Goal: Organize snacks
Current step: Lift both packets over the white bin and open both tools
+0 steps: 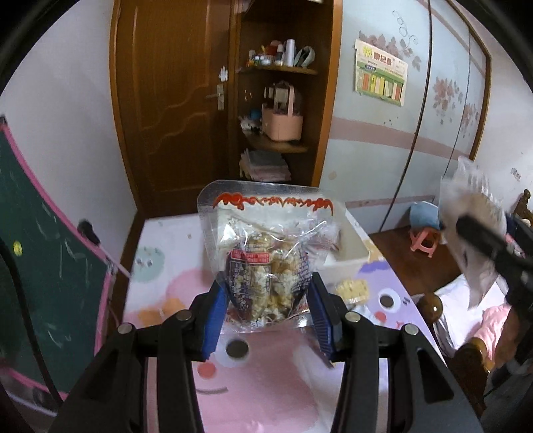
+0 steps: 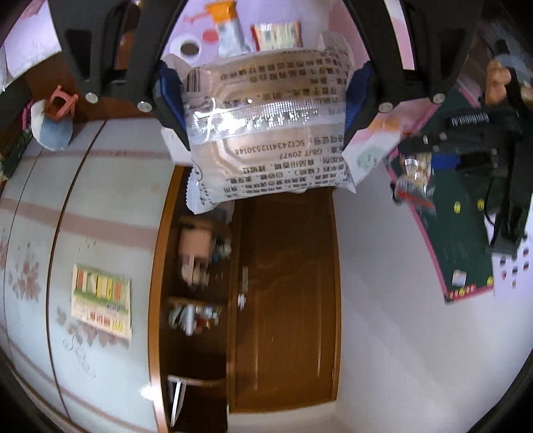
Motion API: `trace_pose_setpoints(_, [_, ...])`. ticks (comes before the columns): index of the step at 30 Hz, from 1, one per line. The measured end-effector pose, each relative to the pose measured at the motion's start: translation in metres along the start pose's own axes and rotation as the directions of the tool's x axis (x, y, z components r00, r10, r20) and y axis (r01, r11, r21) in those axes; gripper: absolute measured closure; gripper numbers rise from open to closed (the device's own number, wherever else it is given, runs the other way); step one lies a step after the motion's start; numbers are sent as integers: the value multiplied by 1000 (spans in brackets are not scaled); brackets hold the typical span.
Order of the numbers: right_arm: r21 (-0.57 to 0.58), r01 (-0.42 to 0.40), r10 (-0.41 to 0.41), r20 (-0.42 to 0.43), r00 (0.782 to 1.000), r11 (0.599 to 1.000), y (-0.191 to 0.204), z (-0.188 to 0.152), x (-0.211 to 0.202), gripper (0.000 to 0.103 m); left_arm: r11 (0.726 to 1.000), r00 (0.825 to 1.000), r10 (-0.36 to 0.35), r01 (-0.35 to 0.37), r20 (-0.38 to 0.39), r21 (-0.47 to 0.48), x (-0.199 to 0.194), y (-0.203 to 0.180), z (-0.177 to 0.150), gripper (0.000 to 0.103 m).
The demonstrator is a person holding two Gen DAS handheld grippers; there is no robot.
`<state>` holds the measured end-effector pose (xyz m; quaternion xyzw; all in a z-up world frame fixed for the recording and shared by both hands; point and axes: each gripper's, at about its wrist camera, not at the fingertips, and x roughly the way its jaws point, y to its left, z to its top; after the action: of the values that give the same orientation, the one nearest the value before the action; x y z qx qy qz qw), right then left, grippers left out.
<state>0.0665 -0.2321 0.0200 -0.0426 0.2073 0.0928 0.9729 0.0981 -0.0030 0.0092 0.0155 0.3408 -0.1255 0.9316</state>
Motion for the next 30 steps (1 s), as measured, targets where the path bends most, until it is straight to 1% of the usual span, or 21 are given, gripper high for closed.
trace_pose_setpoints(2, [11, 8, -8, 35, 999, 1000, -6, 17, 6, 23, 1000, 1000, 13, -14, 25, 14, 1, -2, 20, 58])
trace_pose_setpoints(5, [15, 11, -12, 65, 998, 1000, -12, 40, 18, 23, 999, 997, 40, -42, 60, 32, 6, -3, 44, 57])
trace_pose_setpoints(9, [19, 4, -5, 76, 997, 1000, -18, 66, 46, 23, 997, 995, 51, -55, 84, 45, 21, -6, 79, 57])
trace_pose_setpoints(12, [35, 9, -12, 76, 997, 999, -23, 76, 68, 23, 996, 993, 64, -69, 96, 50, 39, -10, 98, 57])
trace_pose_setpoints(15, [74, 6, -11, 61, 998, 997, -31, 81, 98, 23, 995, 992, 77, -82, 100, 49, 65, -11, 116, 57])
trace_pose_setpoints(18, [96, 16, -19, 32, 999, 995, -38, 80, 126, 22, 996, 993, 84, -87, 79, 37, 96, -9, 127, 57])
trace_pose_setpoints(21, [113, 22, -22, -7, 1000, 993, -44, 76, 153, 22, 995, 994, 96, -97, 45, 35, 130, -7, 131, 57])
trace_pose_setpoints(27, [138, 48, -35, -91, 995, 989, -58, 59, 200, 22, 995, 994, 100, -99, -41, 10, 190, -1, 127, 57])
trace_pose_setpoints(30, [148, 59, -41, -126, 991, 987, -63, 51, 216, 22, 995, 993, 98, -98, -63, 0, 210, 1, 124, 57])
